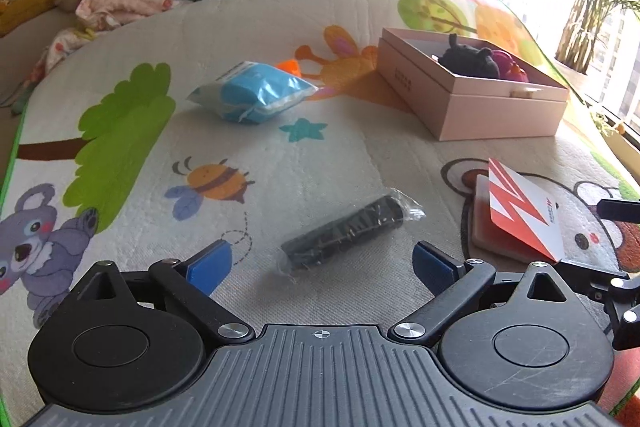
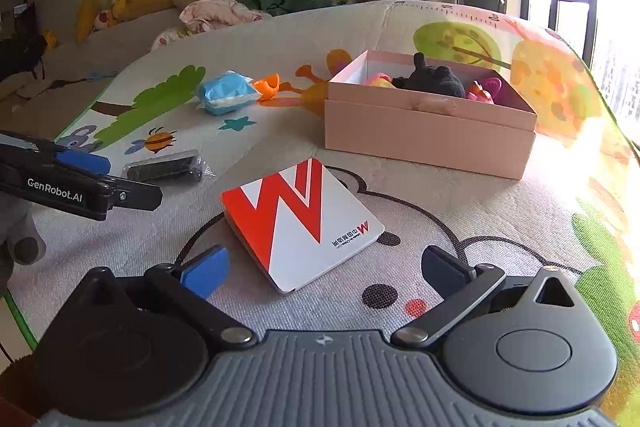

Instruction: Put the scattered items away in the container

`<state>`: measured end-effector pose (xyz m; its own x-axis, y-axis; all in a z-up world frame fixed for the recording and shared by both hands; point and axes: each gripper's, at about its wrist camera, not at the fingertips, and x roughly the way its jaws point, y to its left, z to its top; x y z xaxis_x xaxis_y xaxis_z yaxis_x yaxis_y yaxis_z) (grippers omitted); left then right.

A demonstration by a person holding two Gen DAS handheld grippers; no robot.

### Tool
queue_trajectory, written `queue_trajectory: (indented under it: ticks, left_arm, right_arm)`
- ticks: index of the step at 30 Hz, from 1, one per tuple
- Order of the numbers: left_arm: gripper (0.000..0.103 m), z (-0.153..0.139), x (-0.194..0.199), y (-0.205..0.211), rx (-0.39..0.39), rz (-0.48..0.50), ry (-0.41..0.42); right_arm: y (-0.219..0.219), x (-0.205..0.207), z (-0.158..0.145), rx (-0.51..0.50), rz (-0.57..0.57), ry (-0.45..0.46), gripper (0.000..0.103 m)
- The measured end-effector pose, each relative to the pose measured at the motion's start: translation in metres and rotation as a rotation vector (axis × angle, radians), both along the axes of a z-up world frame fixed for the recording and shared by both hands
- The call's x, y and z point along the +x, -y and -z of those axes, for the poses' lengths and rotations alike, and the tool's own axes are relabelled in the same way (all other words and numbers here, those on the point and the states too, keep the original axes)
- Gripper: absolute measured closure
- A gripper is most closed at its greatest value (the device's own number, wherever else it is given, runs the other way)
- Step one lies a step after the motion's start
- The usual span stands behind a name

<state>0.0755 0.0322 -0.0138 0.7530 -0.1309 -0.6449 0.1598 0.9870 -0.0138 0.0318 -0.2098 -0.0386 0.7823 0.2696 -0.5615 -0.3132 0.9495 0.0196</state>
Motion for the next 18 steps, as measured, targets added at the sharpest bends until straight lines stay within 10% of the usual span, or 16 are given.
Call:
queue_trajectory:
  ticks: [11, 18]
  left_arm:
    - [0.003, 0.002, -0.020, 0.014, -0.248, 0.191, -0.089]
    - [0.001, -0.005, -0.033, 0.014, -0.075, 0.048, 0.000]
  right_arm:
    - [0.007, -0.008, -0.003, -0.111, 0.031, 0.060, 0.000]
    - [-0.005, 0.001, -0.004, -0.071, -0.047, 0.011, 0.000]
